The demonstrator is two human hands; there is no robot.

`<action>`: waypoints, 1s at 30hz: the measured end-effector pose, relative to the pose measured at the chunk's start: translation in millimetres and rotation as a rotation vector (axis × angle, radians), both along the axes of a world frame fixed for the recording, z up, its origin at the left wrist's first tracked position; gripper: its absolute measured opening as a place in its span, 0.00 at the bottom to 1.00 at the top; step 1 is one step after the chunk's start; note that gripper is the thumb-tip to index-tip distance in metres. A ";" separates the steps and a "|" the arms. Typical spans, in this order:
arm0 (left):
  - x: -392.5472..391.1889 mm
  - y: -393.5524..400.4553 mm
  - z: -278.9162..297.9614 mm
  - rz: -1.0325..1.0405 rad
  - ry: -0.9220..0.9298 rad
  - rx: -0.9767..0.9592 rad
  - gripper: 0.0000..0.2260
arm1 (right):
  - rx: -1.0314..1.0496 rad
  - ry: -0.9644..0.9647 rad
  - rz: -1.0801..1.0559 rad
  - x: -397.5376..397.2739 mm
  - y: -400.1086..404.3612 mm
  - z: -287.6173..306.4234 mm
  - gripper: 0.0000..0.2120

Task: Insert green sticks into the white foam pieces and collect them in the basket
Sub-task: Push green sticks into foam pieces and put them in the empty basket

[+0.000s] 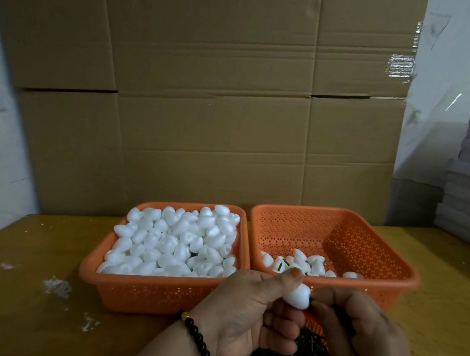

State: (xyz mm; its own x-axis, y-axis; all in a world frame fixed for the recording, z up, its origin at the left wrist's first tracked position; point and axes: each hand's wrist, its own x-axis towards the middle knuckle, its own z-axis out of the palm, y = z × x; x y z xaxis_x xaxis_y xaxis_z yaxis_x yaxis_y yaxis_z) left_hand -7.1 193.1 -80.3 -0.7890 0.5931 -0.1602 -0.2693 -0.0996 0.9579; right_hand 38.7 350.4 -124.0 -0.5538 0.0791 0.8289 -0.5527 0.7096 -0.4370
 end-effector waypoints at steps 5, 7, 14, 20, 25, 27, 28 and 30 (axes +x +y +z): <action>-2.9 -3.1 0.6 -0.014 0.000 0.015 0.13 | -0.005 -0.004 0.017 2.7 -3.9 4.5 0.12; -4.8 -5.1 1.8 -0.032 -0.005 0.024 0.10 | -0.074 -0.016 0.059 3.8 -4.6 3.8 0.14; -8.2 -12.1 3.5 -0.134 -0.022 0.183 0.03 | -0.198 -0.047 0.157 7.6 -4.7 2.7 0.19; -8.7 -13.5 1.1 -0.212 0.034 0.319 0.11 | -0.133 -0.048 0.126 7.7 -3.1 1.7 0.21; -8.9 -13.9 0.1 -0.258 0.072 0.401 0.16 | -0.081 -0.046 0.114 7.9 -1.4 1.8 0.22; -8.4 -13.3 0.4 -0.245 0.099 0.397 0.17 | -0.057 -0.052 0.097 7.7 -1.1 2.3 0.23; -8.0 -12.8 0.4 -0.227 0.116 0.391 0.17 | -0.037 -0.059 0.089 7.4 -0.6 1.9 0.24; -7.7 -11.3 -0.3 -0.175 0.136 0.384 0.17 | 0.001 -0.085 0.077 6.7 0.8 0.5 0.27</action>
